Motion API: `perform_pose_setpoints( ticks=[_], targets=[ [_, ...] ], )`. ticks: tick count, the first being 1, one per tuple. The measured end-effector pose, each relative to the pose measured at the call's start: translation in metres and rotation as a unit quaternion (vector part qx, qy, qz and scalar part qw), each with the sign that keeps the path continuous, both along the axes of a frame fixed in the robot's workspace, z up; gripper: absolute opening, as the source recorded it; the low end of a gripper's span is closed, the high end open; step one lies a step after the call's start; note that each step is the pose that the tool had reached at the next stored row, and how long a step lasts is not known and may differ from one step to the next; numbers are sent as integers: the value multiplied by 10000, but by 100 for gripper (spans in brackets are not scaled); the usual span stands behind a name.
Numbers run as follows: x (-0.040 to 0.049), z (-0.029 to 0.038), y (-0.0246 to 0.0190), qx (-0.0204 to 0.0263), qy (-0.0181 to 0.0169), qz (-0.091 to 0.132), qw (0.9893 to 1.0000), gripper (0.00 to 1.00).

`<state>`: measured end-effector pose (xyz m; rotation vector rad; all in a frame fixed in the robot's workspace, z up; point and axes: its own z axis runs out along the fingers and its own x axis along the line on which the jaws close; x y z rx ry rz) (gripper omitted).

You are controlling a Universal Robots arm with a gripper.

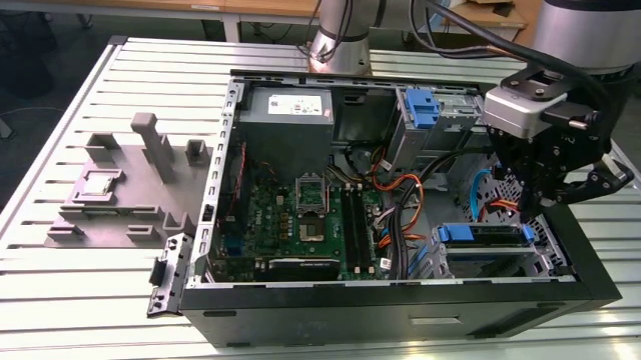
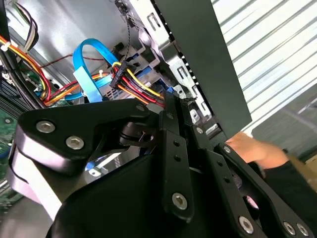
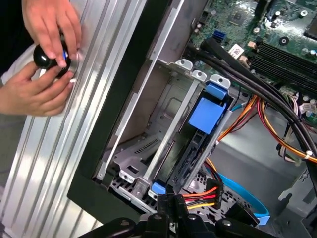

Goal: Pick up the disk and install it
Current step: 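Insert the first disk wire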

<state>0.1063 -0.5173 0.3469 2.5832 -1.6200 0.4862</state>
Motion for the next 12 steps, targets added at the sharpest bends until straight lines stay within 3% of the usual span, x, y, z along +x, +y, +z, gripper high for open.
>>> perform_pose_setpoints(
  ticks=[2,9,12],
  targets=[
    [0,-2,0,-1,7,-110,9999,17],
    [1,-8,0,0,20,-170,9999,17],
    [1,-9,0,0,20,-379,9993,17]
  ],
)
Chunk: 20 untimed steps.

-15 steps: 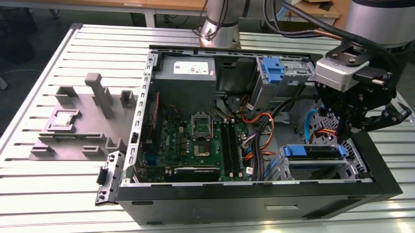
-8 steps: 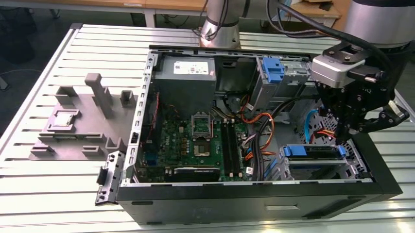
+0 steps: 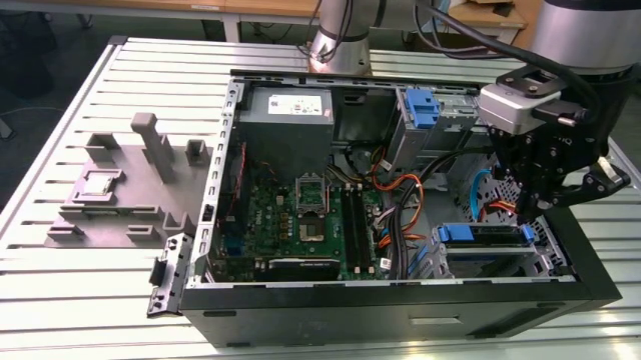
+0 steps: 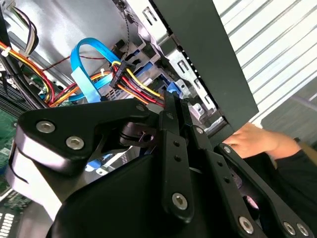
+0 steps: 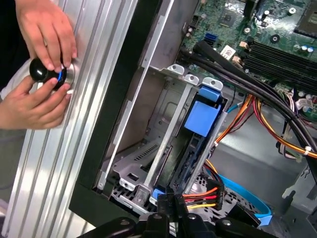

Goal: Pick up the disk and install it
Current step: 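Insert the first disk wire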

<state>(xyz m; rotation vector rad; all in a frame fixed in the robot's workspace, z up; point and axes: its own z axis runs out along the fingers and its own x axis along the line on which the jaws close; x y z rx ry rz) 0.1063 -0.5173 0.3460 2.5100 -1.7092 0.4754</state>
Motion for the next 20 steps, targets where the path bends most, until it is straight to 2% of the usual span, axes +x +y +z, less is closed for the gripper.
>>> perform_pose_setpoints(
  ticks=[4,8,9,14,16,20],
  targets=[
    [0,-2,0,0,0,-367,9993,17],
    [-1,-11,0,3,1,-590,9983,17],
    [-1,-12,-1,19,4,-618,9981,17],
    [0,-15,0,211,24,-742,9970,17],
    [0,-16,1,238,26,-827,9963,17],
    [0,-16,0,239,25,-1075,9939,17]
  ],
)
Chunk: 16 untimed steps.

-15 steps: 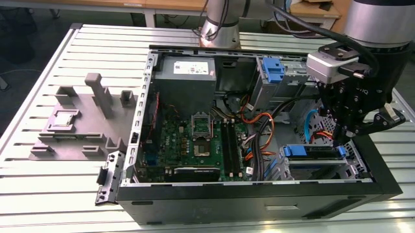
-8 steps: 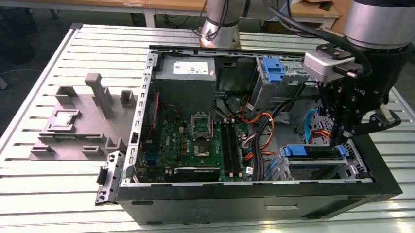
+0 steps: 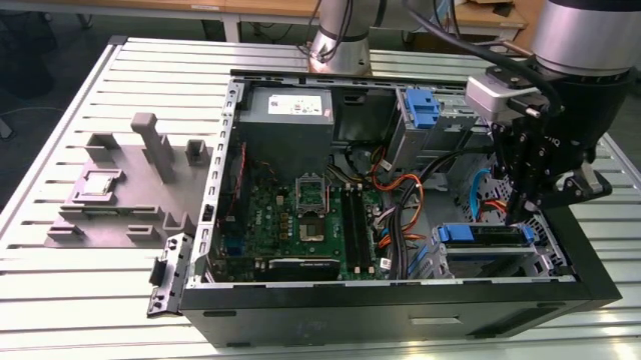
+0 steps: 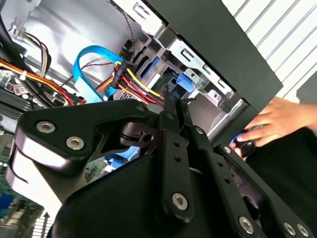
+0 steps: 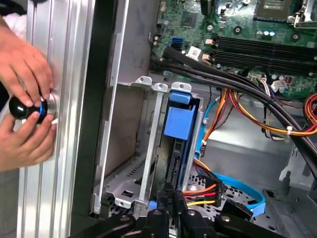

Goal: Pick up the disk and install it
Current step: 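Insert the first disk wire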

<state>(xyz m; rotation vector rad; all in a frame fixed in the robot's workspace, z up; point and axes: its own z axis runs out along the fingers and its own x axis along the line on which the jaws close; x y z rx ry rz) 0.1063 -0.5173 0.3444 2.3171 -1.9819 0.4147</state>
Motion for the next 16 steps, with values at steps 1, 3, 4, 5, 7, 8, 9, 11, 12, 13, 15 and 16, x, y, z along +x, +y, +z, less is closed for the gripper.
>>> perform_pose_setpoints(
  ticks=[1,3,4,5,7,8,9,11,12,13,15,16],
  targets=[
    [0,-1,0,0,1,-54,10000,17],
    [0,-2,0,0,3,-159,9999,17],
    [0,-3,0,0,4,-213,9998,17],
    [0,-4,0,0,4,-258,9997,17],
    [7,-9,-1,0,6,-313,9995,17],
    [15,-13,-1,1,9,-323,9995,17],
    [26,-16,0,0,11,-330,9995,17],
    [49,-24,0,2,15,-343,9994,17],
    [56,-29,0,4,19,-351,9994,17],
    [58,-32,0,10,23,-362,9993,17],
    [58,-37,0,37,36,-395,9992,17],
    [58,-39,0,63,42,-413,9991,17]
  ],
)
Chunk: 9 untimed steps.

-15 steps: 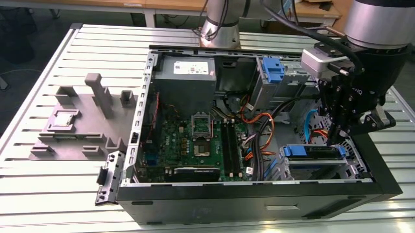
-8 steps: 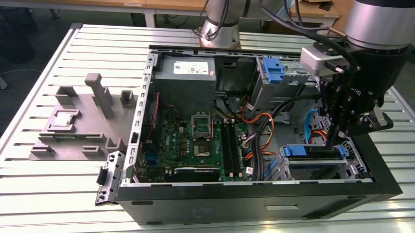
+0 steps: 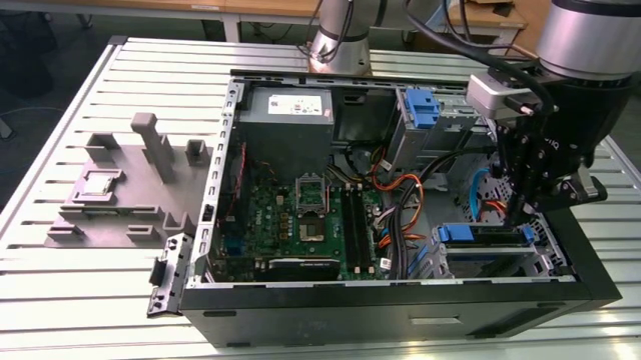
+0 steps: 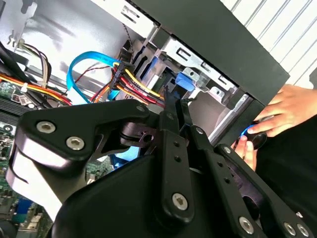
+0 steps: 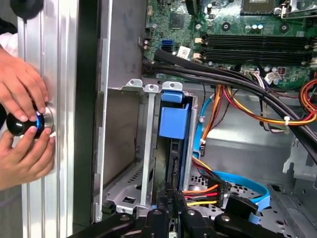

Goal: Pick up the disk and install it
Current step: 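Insert the first disk wire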

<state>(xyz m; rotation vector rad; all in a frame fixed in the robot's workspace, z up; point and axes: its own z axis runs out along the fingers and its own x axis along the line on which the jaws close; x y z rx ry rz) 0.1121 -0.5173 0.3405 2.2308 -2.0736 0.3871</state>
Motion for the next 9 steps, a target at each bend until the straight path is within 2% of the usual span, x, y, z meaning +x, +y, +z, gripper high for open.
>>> perform_pose_setpoints(
  ticks=[5,6,9],
  targets=[
    [0,-1,0,232,17,-79,9997,17],
    [0,0,0,251,18,-99,9996,17],
    [4,-2,0,255,15,-195,9995,17]
  ],
)
